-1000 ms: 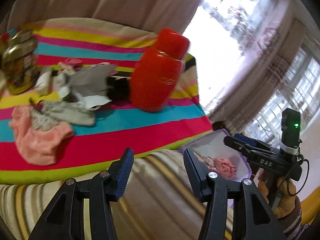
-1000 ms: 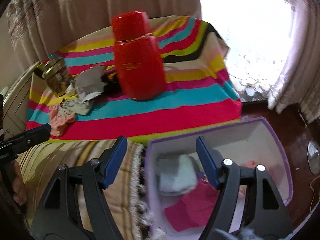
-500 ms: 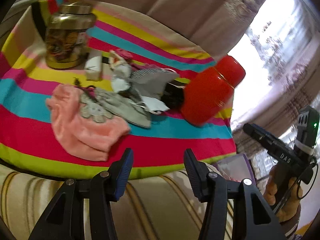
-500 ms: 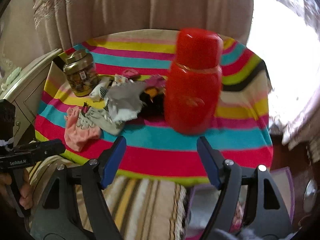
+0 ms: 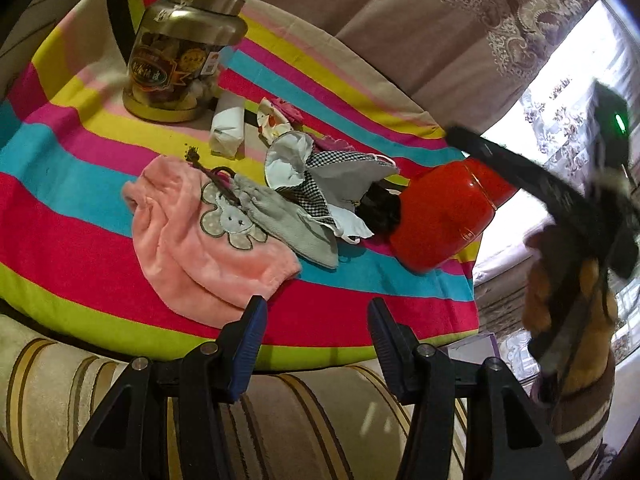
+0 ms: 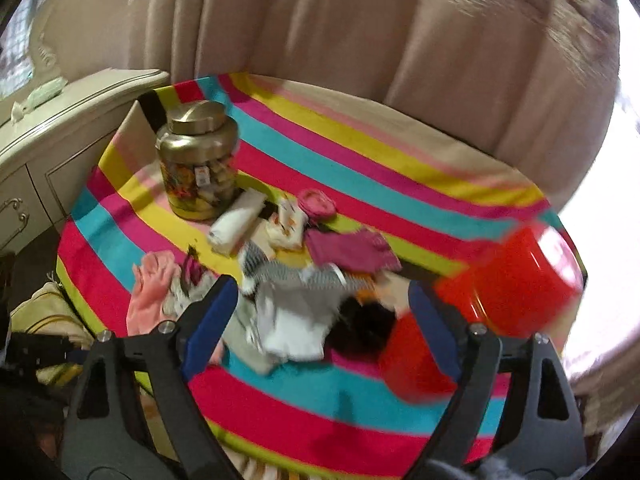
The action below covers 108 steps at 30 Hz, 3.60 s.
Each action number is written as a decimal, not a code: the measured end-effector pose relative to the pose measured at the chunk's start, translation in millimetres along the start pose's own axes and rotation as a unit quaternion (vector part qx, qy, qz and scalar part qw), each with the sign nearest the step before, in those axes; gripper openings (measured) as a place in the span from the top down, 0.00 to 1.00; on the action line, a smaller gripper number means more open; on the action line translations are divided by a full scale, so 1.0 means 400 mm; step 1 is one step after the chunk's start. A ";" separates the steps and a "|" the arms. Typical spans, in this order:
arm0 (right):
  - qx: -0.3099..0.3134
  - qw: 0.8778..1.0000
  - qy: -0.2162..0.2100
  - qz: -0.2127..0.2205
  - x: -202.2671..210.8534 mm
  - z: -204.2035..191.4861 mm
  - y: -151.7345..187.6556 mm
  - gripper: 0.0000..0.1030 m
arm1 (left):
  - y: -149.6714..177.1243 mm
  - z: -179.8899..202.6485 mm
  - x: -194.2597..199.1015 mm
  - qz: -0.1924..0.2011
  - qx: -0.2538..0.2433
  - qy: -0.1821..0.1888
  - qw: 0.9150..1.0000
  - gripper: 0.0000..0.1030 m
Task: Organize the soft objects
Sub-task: 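Move both grippers back over the striped table toward the remaining items, then grasp the grey drawstring pouch with the left gripper while the right grasps the houndstooth bag, then carry the grey pouch and houndstooth bag into the white box and open both grippers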
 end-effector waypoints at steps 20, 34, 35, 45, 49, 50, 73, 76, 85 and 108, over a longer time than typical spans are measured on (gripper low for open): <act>-0.034 0.983 -0.077 -0.166 -0.417 -0.054 0.123 0.12 | -0.020 -0.037 -0.005 0.003 0.024 0.004 1.000 0.48; -0.060 0.987 -0.073 -0.130 -0.411 -0.057 0.179 0.69 | -0.153 -0.030 -0.073 0.028 -0.033 -0.060 0.997 0.48; -0.067 0.987 -0.076 -0.126 -0.407 -0.051 0.181 0.72 | -0.164 -0.028 -0.085 0.027 -0.041 -0.066 0.997 0.48; -0.138 0.985 -0.091 -0.044 -0.291 0.010 0.172 0.81 | -0.222 -0.027 -0.230 -0.007 -0.094 -0.123 0.988 0.48; -0.158 0.984 -0.081 0.004 -0.218 0.038 0.159 0.81 | -0.228 -0.026 -0.275 -0.024 -0.105 -0.141 0.984 0.48; -0.165 0.983 -0.076 0.013 -0.202 0.049 0.158 0.81 | -0.229 -0.025 -0.287 -0.030 -0.110 -0.147 0.983 0.48; -0.220 0.975 -0.015 0.023 -0.014 0.115 0.299 0.80 | -0.190 0.054 -0.190 0.054 -0.157 -0.158 0.973 0.79; -0.230 0.973 -0.008 0.021 0.015 0.125 0.322 0.80 | -0.176 0.072 -0.156 0.062 -0.149 -0.144 0.976 0.79; -0.244 0.970 0.012 0.016 0.103 0.144 0.392 0.80 | -0.100 0.165 -0.087 0.064 -0.154 -0.088 0.982 0.79; -0.356 0.921 0.150 -0.048 0.419 0.407 0.785 0.80 | 0.211 0.542 -0.107 -0.029 -0.267 0.039 0.963 0.79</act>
Point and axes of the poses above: each gripper's, at about its wrist camera, not at the fingertips, and x roughly against the way its jaws point, z to its right, y to its underside, the point moved 1 cm from there along -x, roughly the way its jaws point, and after that the axes turned 2 degrees about x, right-handed, at the moved point
